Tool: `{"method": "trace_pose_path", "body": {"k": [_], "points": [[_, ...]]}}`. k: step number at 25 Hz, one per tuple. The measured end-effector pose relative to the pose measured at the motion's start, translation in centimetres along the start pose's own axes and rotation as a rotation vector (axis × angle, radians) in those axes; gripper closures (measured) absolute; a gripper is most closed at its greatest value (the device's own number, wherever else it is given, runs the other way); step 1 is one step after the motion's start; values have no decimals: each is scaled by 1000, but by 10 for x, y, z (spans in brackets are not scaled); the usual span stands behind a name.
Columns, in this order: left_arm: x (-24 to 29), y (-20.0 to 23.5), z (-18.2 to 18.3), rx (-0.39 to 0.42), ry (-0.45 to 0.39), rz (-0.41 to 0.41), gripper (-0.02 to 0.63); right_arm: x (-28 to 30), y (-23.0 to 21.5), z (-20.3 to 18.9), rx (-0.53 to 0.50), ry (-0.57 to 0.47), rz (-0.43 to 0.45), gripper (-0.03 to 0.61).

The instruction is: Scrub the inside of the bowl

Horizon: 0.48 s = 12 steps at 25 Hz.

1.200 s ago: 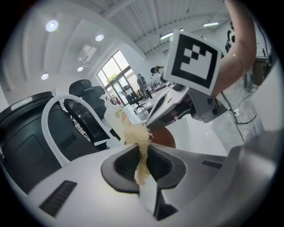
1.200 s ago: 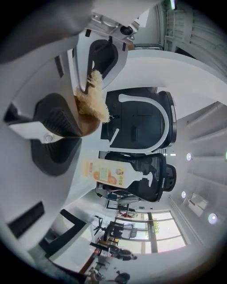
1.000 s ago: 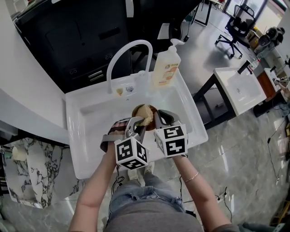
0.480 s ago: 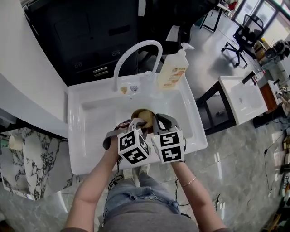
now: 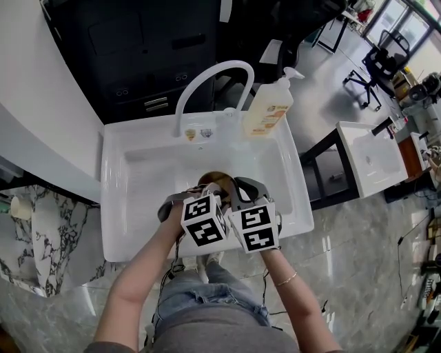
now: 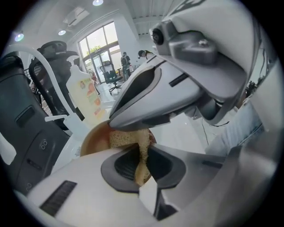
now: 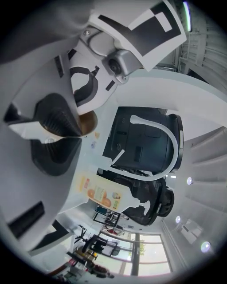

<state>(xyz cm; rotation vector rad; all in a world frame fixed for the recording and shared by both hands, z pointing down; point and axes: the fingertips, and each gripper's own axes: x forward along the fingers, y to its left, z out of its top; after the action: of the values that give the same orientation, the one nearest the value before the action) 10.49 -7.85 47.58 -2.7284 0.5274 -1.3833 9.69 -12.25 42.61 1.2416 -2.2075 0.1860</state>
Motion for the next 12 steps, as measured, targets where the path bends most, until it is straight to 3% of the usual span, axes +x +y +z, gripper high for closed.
{"method": "trace_pose_path", "body": {"k": [8, 12], "points": [[4, -20, 0, 95, 51, -128, 569, 8, -10, -11, -12, 35, -4, 555], [2, -26, -5, 97, 77, -162, 569, 13, -13, -10, -3, 38, 1, 555]]}}
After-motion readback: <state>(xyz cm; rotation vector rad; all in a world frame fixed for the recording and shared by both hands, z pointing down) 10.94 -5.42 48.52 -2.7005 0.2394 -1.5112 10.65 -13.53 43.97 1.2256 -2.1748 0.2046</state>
